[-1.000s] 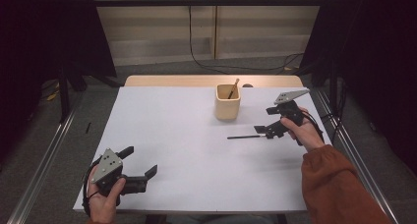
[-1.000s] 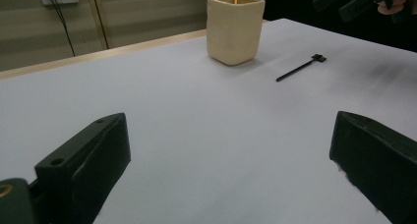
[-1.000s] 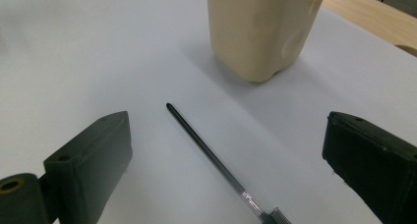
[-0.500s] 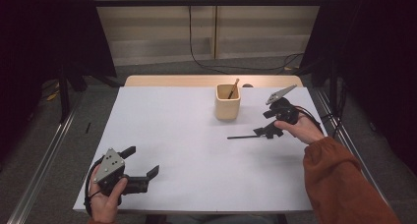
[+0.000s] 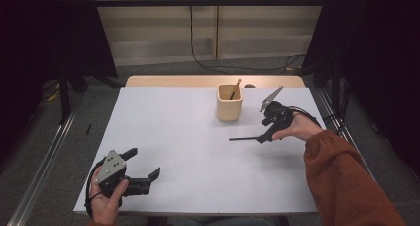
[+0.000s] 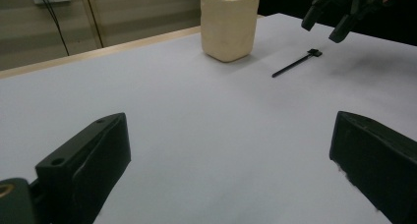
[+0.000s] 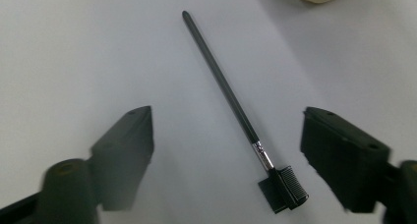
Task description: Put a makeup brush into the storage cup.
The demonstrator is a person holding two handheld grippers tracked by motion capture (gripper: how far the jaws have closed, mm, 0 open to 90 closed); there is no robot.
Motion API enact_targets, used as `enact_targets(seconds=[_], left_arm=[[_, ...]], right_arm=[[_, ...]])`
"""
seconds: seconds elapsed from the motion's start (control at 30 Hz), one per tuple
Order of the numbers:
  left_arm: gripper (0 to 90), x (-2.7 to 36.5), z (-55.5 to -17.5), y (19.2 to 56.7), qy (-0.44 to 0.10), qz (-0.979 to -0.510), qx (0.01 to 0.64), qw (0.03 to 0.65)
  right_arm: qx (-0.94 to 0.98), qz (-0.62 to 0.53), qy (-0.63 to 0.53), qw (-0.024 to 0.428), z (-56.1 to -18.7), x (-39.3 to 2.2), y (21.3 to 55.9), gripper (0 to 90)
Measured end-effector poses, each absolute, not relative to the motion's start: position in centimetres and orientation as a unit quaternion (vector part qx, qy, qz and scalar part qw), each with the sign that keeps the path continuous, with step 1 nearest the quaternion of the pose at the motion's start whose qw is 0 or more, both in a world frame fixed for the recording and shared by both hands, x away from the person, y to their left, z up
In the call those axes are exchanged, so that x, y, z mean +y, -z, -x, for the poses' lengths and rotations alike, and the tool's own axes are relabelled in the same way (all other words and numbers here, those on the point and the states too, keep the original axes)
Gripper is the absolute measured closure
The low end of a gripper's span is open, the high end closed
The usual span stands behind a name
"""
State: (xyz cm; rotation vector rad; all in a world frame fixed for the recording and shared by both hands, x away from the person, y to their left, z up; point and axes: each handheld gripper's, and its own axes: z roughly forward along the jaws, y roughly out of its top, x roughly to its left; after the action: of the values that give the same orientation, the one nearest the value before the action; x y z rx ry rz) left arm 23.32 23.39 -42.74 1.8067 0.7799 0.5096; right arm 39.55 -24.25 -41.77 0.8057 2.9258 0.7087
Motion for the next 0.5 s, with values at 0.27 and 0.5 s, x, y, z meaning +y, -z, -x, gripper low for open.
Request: enact_targets(seconds=[0.27, 0.5], left_arm=[[1.9, 23.4, -23.3, 42.8, -0.213, -0.756, 0.328, 0.525], [1.9, 23.4, -23.3, 42.8, -0.213, -0.757, 0.327, 0.524]], right_arm=[[0.959, -0.224, -0.175, -0.01, -40.3, -23.5, 42.6, 48.1], [0.969, -0.204, -0.137, -0.007, -40.8, -23.4, 43.6, 56.4]])
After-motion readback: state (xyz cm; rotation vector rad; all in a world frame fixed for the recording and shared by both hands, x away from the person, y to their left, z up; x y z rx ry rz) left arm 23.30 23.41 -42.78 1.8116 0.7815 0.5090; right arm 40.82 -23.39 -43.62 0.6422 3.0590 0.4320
